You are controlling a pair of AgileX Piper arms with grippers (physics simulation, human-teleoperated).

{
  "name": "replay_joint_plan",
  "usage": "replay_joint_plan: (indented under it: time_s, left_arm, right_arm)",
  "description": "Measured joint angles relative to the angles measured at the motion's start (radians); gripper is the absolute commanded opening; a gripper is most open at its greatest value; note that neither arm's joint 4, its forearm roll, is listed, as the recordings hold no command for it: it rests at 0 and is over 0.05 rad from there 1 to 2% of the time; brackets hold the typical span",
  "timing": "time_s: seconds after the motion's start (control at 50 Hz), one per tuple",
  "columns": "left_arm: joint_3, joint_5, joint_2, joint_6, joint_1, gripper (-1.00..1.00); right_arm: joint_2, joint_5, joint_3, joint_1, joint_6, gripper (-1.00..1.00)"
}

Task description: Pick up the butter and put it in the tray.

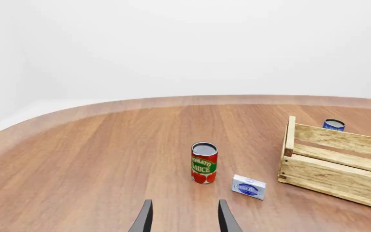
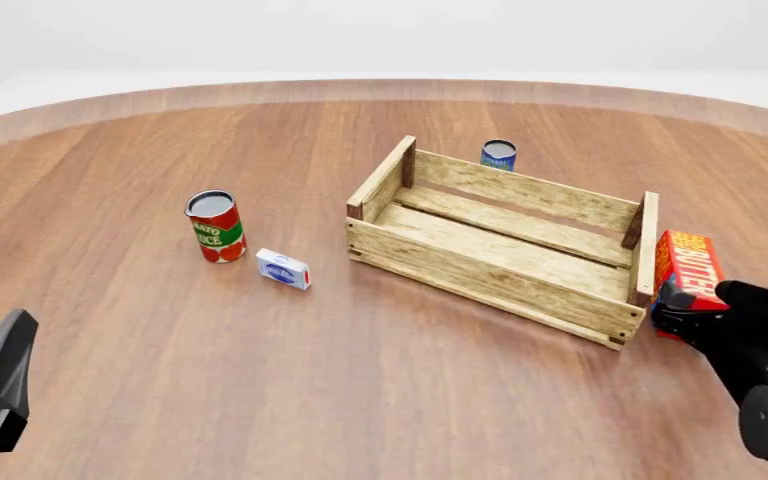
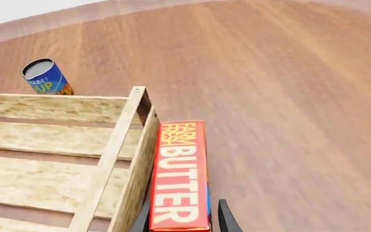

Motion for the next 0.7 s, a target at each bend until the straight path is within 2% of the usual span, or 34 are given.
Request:
replay_joint_plan:
  time_s: [0.22, 0.24, 0.7]
  left_arm:
    - [0.000, 0.000, 0.000, 0.000, 0.000, 1.00]
    - [0.000, 0.000, 0.000, 0.000, 0.000, 1.00]
    - [0.000, 0.000, 0.000, 0.000, 0.000, 1.00]
  right_arm:
    - [0.020, 0.000, -0.012, 0.004, 0.008, 1.00]
    - [0.020, 0.000, -0.013, 0.004, 0.008, -1.00]
    - [-0.028, 0.004, 0.024, -0.003, -0.010, -1.00]
